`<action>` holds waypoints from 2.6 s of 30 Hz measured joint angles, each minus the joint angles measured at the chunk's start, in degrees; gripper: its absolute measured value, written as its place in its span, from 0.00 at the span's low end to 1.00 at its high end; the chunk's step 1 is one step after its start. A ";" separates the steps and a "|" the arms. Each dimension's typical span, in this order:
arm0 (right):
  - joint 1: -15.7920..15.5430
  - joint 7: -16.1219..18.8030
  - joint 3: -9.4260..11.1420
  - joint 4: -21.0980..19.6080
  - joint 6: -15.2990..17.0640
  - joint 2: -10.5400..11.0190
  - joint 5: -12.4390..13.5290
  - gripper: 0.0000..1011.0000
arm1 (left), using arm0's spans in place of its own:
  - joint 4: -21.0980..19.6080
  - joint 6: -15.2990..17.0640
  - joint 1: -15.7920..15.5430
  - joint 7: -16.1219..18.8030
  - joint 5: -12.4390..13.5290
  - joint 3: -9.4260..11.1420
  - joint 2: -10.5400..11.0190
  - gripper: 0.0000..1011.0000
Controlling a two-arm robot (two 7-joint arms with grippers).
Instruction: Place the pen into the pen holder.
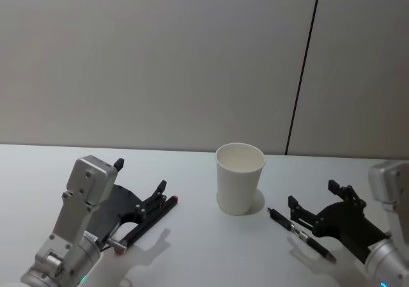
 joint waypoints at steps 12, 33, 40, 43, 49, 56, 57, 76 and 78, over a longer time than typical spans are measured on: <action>5.02 3.50 -2.70 3.17 6.34 1.18 -1.72 0.99 | 0.00 0.00 0.00 0.00 0.00 0.00 0.00 0.99; 8.63 7.10 -4.49 6.59 14.40 1.92 -2.63 0.99 | 0.00 0.00 0.00 0.00 0.00 0.00 0.00 0.99; 9.65 8.25 -4.82 7.69 16.08 1.73 -2.64 0.99 | 0.00 0.00 0.00 0.00 0.00 0.00 0.00 0.99; 9.98 8.58 -4.87 8.14 16.62 1.64 -2.64 0.99 | 0.00 0.00 0.00 0.00 0.00 0.00 0.00 0.99; 10.46 8.95 -4.85 8.98 17.46 1.49 -2.70 0.99 | 0.00 0.00 0.00 0.00 0.00 0.00 0.00 0.99; 10.78 9.32 -4.71 9.70 18.29 1.28 -2.77 0.99 | 0.00 0.00 0.00 0.00 0.00 0.00 -0.01 0.99; 10.84 9.45 -4.66 9.88 18.54 1.21 -2.76 0.99 | 0.00 0.00 0.00 0.00 0.00 0.00 -0.01 0.99; 11.34 10.71 -3.93 10.94 21.10 0.39 -0.37 0.93 | 0.00 0.00 0.00 0.00 0.00 0.00 0.00 0.99; 11.36 10.81 -3.90 10.99 21.25 0.35 -0.21 0.90 | 0.00 0.00 0.00 0.00 0.00 0.00 0.00 0.99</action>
